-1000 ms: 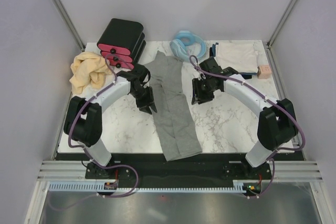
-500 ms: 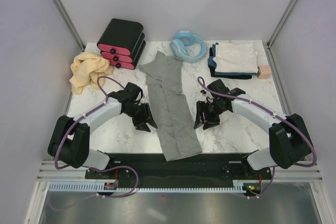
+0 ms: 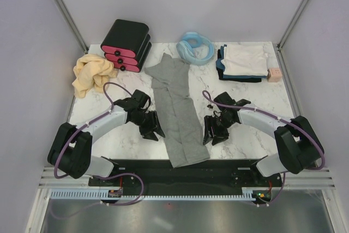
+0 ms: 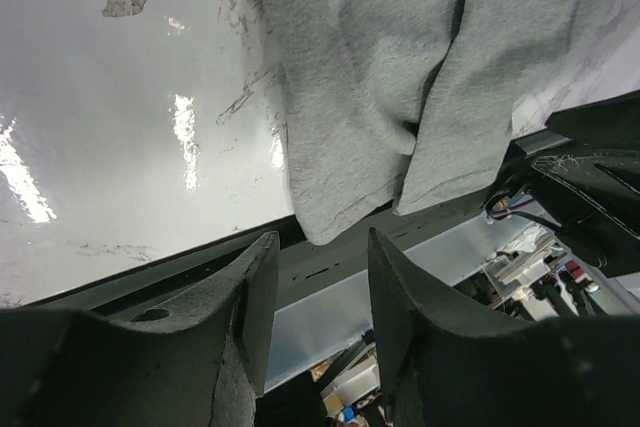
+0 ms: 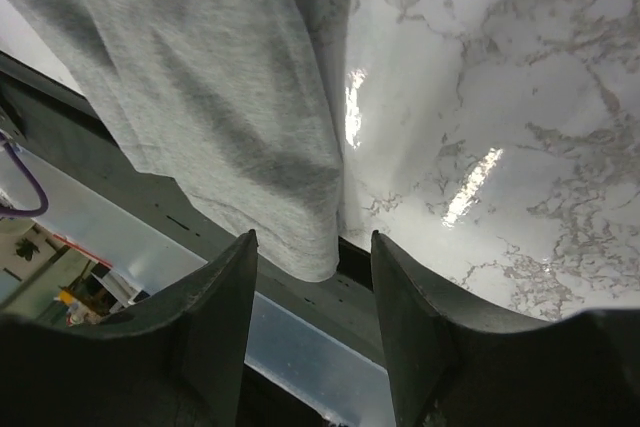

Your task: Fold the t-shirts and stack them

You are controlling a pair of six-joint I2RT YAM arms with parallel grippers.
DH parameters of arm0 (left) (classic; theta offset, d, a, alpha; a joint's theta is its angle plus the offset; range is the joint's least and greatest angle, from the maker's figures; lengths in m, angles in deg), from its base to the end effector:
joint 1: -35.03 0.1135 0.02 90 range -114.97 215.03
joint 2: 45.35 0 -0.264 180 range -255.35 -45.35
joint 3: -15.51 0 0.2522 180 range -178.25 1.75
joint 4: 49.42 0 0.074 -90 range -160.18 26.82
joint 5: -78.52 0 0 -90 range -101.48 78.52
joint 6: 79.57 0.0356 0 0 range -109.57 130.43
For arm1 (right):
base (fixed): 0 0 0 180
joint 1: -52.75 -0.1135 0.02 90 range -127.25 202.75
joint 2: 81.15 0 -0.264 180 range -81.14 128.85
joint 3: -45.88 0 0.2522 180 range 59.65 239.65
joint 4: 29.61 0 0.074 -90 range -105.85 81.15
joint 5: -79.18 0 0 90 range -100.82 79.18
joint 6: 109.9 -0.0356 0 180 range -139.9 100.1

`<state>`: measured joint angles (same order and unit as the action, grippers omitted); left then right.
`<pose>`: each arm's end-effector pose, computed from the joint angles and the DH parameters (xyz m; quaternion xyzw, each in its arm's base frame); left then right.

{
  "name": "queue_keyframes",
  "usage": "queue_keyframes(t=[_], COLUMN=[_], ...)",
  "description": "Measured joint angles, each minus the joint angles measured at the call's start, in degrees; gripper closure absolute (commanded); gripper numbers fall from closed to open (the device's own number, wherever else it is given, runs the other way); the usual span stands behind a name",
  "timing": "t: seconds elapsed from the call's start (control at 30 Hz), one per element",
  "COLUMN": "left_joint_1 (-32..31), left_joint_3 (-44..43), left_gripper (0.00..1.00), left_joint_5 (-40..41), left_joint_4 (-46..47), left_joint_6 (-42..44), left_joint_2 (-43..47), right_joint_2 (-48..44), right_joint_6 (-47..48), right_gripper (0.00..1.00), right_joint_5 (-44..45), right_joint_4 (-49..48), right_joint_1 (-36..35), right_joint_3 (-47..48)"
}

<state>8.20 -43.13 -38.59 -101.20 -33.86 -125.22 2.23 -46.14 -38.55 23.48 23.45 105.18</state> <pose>0.2064 -0.1226 0.1810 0.1117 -0.9556 0.2721 0.0180 0.2040 0.1335 0.1700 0.0525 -0.9637 -0.2612 0.0150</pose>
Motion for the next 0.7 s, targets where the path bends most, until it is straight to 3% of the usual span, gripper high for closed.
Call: queue_keyframes(t=[0.5,0.7], left_joint_1=[-1.07,-1.79], left_joint_3=[4.81,6.47], left_gripper=[0.52,0.45], left_joint_5=[0.02,-0.07], left_joint_4=[0.72,1.46], left_joint_6=[-2.29,-3.8], left_joint_2=[1.73,2.03], right_joint_2=[4.87,5.64], right_joint_6=[0.55,-0.81], right_gripper=[0.4,0.41], right_joint_5=[-8.5,-13.18], right_joint_4=[-6.64,-10.36], right_joint_1=[-0.11,-0.11], right_joint_3=[-6.56,-8.59])
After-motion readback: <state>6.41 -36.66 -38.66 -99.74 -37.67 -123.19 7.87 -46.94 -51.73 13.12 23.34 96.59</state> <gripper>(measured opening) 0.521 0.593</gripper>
